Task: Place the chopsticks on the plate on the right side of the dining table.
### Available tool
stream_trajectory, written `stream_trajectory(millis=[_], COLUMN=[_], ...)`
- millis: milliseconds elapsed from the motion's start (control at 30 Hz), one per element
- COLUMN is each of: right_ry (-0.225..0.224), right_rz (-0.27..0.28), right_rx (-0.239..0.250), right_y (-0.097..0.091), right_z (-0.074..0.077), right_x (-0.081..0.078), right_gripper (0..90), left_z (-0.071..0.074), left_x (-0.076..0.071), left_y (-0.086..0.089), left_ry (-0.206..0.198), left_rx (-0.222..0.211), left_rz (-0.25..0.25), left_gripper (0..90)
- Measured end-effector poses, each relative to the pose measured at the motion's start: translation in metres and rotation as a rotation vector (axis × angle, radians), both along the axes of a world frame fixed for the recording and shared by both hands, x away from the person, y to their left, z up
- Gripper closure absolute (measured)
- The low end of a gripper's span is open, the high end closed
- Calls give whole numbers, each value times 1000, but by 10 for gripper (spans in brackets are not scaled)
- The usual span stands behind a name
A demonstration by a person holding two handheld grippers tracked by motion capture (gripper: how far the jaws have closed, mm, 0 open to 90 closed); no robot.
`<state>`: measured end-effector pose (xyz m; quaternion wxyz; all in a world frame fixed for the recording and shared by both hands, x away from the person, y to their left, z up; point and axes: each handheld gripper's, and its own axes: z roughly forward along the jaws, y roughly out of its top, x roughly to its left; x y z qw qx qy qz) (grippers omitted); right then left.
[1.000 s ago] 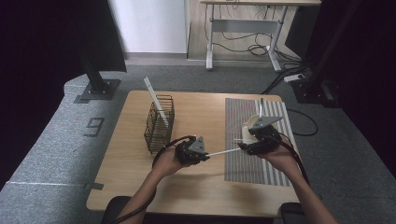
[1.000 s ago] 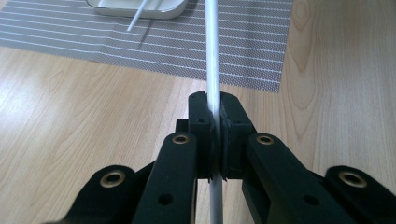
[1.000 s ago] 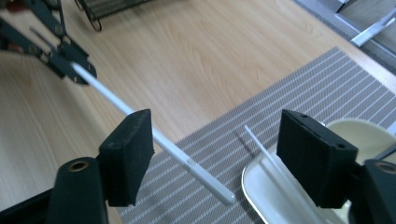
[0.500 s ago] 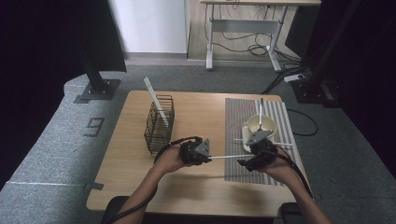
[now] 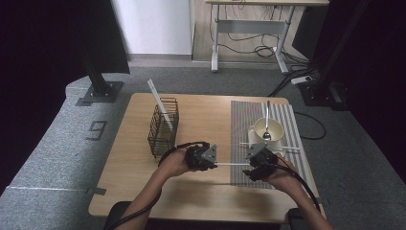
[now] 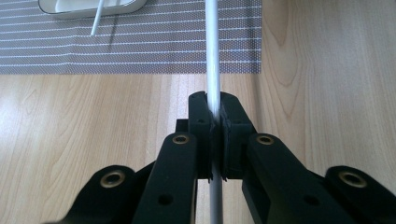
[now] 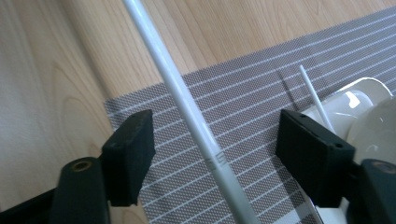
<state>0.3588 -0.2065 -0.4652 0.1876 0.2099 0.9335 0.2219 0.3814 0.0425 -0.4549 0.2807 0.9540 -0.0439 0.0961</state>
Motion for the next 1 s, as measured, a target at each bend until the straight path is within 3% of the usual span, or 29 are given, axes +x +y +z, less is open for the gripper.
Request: stream_trajectory(millis=[233,500,800,1000], right_ry=[-10,-3,24,34], right_rz=[34,55,83,115], right_rx=[-41,-46,-58,-13], right_y=[3,6,5,1], right_z=[-5,-5,-4,4], right_x=[-1,-4,-5,-8], right_gripper=[517,718,748,781], left_z=[0,-2,-4,-5], left_x=[-1,0,-1,1], left_y=[-1,-2,-2,3], left_ry=[-6,-8,-29,-42], left_rx=[27,40,30,-45], left_rz=[-8,-1,6,78], left_gripper=[856,856,845,795])
